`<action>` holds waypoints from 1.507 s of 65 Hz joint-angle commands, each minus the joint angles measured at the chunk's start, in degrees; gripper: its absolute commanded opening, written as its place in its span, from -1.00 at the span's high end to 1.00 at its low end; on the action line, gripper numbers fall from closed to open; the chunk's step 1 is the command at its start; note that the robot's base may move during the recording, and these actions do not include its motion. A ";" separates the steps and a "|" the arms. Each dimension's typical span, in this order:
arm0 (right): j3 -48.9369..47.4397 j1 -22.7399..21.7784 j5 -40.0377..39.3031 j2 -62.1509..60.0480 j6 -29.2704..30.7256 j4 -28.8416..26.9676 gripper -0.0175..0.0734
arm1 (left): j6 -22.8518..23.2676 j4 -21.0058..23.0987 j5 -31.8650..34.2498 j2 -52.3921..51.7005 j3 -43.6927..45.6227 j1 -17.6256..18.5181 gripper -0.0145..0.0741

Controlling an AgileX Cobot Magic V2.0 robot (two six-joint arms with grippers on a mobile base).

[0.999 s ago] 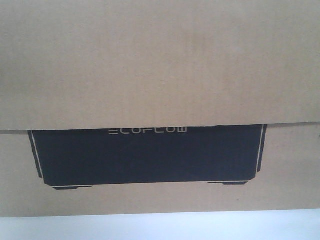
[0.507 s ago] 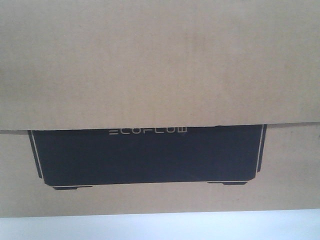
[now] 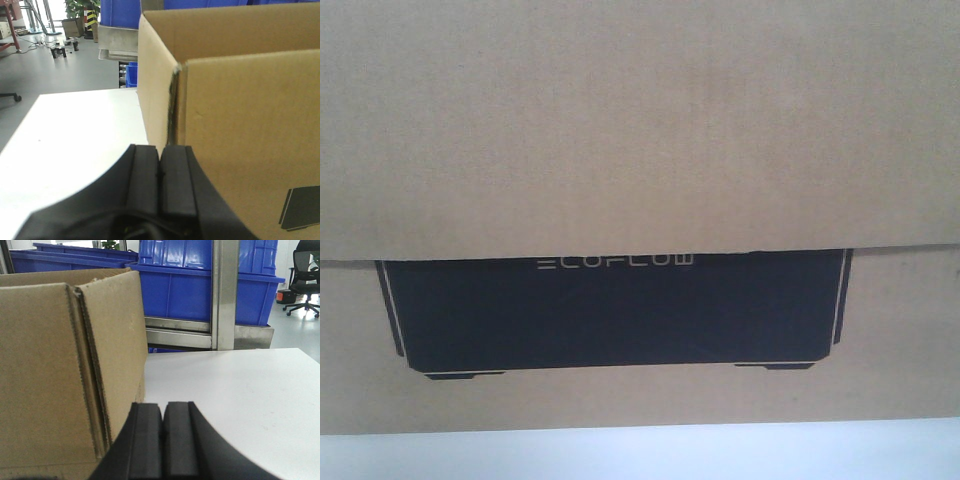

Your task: Grab box from left shelf to table start

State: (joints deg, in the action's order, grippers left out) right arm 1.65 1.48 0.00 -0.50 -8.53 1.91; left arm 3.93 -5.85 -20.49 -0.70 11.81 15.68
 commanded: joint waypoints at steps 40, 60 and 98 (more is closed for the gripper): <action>-0.97 -0.39 -5.51 0.17 0.55 -0.05 0.51 | -2.28 5.85 28.40 -0.61 -13.46 -11.20 0.88; -0.97 -0.39 -5.51 0.17 0.55 -0.05 0.51 | -2.28 5.85 28.40 -0.61 -13.46 -11.20 0.88; -0.97 -0.39 -5.51 0.17 0.55 -0.05 0.51 | -2.28 5.85 28.40 -0.61 -13.46 -11.20 0.88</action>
